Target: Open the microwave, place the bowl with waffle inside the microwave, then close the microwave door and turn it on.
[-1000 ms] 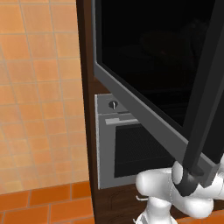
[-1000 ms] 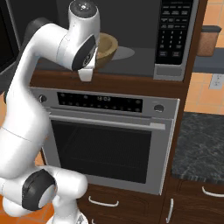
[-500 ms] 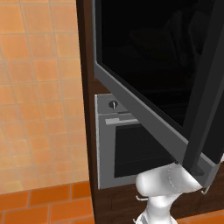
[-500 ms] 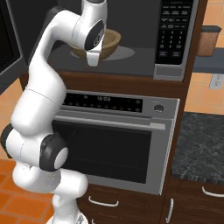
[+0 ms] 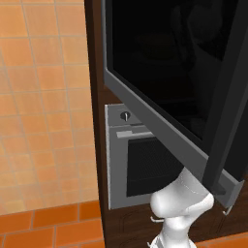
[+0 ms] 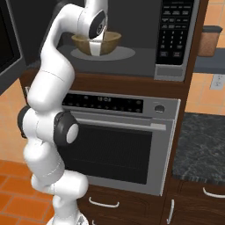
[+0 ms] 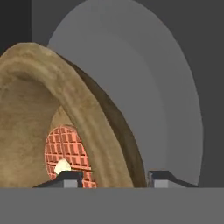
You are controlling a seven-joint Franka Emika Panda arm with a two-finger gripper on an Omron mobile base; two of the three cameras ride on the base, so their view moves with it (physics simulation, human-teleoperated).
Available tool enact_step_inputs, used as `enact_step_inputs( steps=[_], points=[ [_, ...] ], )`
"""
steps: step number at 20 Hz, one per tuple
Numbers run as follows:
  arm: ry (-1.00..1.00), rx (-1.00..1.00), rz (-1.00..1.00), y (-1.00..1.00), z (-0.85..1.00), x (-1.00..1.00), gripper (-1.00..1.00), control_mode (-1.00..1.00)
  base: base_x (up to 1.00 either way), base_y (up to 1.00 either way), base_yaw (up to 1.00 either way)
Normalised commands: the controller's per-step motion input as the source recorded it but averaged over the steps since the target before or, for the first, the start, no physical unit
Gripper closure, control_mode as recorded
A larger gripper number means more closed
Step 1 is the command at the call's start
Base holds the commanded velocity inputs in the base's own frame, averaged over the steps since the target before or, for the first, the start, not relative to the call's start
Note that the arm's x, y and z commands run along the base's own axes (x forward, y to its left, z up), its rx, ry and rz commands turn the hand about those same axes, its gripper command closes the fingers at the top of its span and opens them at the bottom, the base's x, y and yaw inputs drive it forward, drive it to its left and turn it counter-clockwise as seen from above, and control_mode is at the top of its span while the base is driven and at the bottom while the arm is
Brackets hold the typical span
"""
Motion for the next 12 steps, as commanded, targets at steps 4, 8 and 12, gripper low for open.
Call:
enact_step_inputs(
  steps=[4, 8, 12],
  points=[
    [-0.20, 0.00, 0.00, -0.15, -0.19, -0.83, -1.00, -1.00, 0.00, 0.00, 0.00],
    [-0.40, 0.00, 0.00, -0.49, -0.58, -1.00, -1.00, -1.00, 0.00, 0.00, 0.00],
    [-0.32, 0.00, 0.00, -0.50, -0.87, -1.00, -1.00, -1.00, 0.00, 0.00, 0.00]
  ],
)
